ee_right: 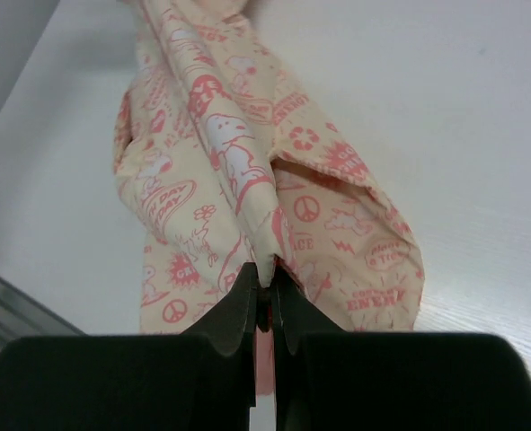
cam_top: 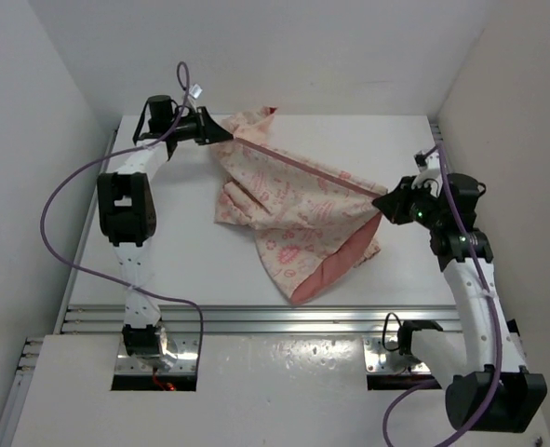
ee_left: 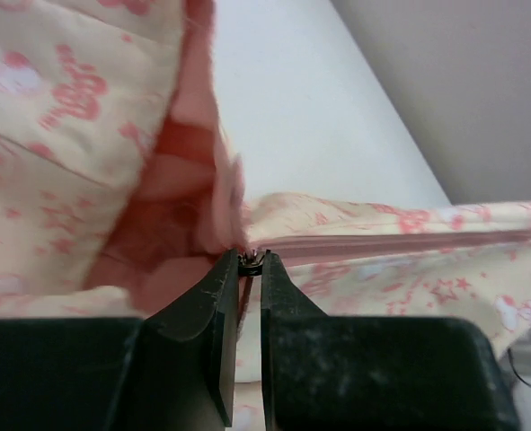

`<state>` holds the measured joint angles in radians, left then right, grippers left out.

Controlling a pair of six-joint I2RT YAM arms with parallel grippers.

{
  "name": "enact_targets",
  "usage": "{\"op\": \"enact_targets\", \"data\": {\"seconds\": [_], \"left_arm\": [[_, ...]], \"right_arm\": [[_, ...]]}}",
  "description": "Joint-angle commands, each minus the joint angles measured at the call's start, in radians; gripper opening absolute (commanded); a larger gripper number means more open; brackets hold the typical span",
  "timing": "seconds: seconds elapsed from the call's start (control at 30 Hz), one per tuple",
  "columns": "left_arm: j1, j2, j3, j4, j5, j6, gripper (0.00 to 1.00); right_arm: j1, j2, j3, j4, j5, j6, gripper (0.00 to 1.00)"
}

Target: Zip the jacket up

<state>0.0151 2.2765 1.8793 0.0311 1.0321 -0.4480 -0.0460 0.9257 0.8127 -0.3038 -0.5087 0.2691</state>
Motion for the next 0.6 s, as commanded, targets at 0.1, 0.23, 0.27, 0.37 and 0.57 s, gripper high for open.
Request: {"op": "enact_targets", "data": {"seconds": [0.1,0.23,0.27,0.37,0.57], "left_arm": [[0.154,0.006,0.095,0.013,-0.366,0.166,0.0],[0.166,-0.003,0.115,0.013,-0.438,0.175,0.0],[0.166,-0.003,0.115,0.013,-0.438,0.189,0.0],[0.166,-0.012,0.115,0.004,-0.425,0.213,0.1],[0.142,-0.142,0.096,-0.095,-0.374,0.302,0.92]], "right_arm": [[-0.187,-0.025,0.008,-0.038,0.042,-0.007,0.0],[-0.262,0.01,0.005,-0.041,0.047,0.018,0.0],[-0.279,0.015,0.008,-0.04,0.047,0.022,0.0],[-0.285,0.045,0.017,-0.014,0.052,0.035,0.0],[-0.281,0.162,0.176,-0.014,-0.016,0.058,0.79]]}}
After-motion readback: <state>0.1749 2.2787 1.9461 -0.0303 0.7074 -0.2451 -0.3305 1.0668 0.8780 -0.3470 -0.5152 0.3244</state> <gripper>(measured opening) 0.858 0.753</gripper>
